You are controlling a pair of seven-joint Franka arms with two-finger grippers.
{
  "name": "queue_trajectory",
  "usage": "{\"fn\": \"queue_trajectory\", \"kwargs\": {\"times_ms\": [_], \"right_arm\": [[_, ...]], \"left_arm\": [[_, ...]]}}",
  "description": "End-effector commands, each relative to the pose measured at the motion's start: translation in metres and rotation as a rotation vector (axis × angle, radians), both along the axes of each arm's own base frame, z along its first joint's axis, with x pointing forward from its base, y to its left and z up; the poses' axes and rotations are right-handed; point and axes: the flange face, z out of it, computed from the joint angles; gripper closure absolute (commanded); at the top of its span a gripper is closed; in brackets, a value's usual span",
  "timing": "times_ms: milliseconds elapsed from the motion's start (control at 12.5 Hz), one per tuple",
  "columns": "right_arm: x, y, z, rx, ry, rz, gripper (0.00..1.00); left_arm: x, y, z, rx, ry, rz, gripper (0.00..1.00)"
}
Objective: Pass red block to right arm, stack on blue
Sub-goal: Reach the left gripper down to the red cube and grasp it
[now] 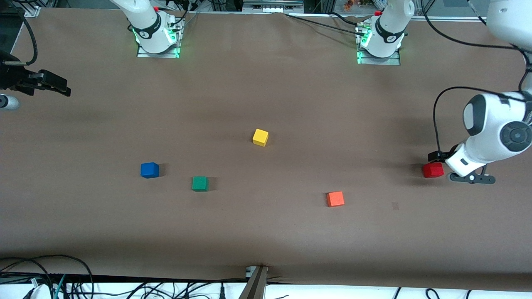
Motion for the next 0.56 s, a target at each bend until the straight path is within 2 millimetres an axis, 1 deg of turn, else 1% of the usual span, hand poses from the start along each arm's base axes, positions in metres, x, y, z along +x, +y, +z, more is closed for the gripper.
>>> {"fn": "queue_trajectory", "kwargs": {"times_ms": [0, 160, 241, 401, 481], "right_arm": [[0.004, -0.003, 0.003, -0.008, -0.004, 0.014, 0.00], [0.007, -0.003, 0.004, -0.006, -0.007, 0.015, 0.00], [0.011, -0.002, 0.002, -0.008, -0.006, 0.018, 0.00], [0.011, -0.003, 0.004, -0.005, -0.009, 0.013, 0.00], [0.011, -0.003, 0.004, -0.002, -0.009, 0.010, 0.00]], "left_arm": [[0.003, 0.009, -0.034, 0.007, -0.015, -0.035, 0.00], [0.003, 0.019, -0.058, -0.008, -0.029, -0.025, 0.00], [0.003, 0.024, -0.066, -0.013, -0.041, -0.021, 0.00], [0.002, 0.023, -0.072, -0.017, -0.043, -0.010, 0.00], [0.002, 0.023, -0.071, -0.019, -0.045, -0.001, 0.13]]}}
